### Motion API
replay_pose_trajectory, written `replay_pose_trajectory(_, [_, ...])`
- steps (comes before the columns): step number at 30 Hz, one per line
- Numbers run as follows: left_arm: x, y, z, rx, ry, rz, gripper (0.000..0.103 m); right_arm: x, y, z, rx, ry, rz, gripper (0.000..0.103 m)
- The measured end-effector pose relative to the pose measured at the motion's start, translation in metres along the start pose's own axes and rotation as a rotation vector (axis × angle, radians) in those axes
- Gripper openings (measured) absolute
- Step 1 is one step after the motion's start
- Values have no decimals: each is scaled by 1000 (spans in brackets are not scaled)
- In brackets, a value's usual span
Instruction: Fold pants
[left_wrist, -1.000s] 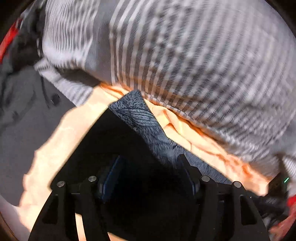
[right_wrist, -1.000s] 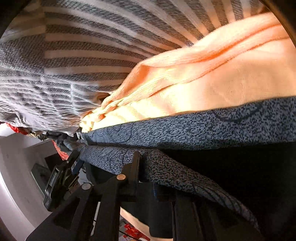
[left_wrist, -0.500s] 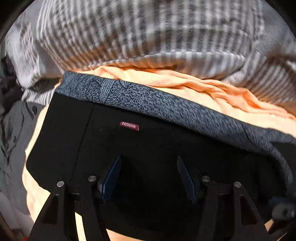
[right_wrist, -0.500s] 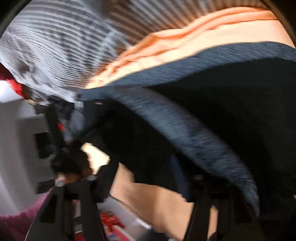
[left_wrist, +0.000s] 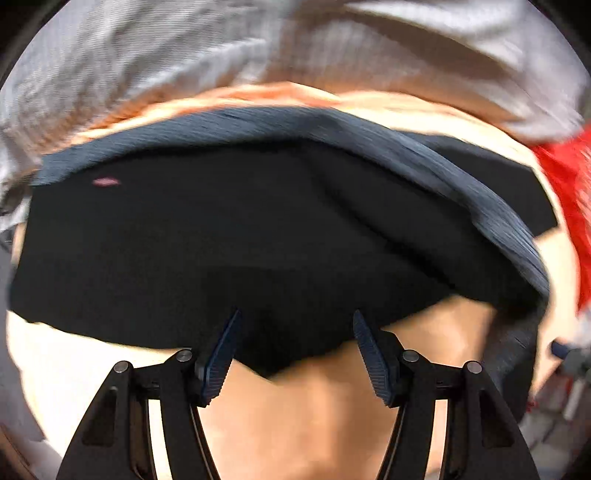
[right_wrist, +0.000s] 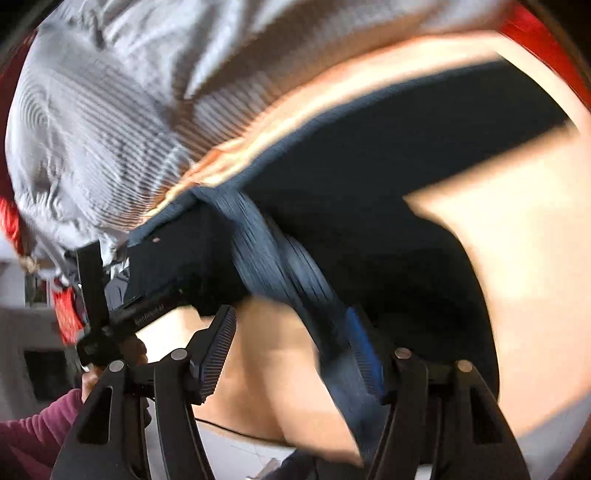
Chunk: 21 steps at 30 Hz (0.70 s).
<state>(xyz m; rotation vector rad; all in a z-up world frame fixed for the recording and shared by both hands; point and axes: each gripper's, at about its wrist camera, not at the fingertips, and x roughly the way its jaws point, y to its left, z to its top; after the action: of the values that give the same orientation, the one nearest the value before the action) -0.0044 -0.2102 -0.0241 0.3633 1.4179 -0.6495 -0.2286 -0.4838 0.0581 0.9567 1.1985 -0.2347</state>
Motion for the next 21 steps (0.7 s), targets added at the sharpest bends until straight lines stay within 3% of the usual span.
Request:
replay_pose_trajectory(3, [4,-38,-17,79,34,-66,64,-10,-34,-50,73,0,-75,66])
replay_pose_trajectory(6, [2,-75,-28,148,55,-119,64,-3,-71,-96,191,26,-93,66])
replay_pose_trajectory(11, [1,-103,-30,189,80,-169,64,11,-106,-146,337,26,-3,66])
replay_pose_trajectory(18, [20,-119,-37,205,120,-160,64,32,-110,-160,399,-46,113,66])
replay_pose_trajectory(21, [24,-127,-39,212,119,-162,64,35,-113,-161,396,-82,166,55])
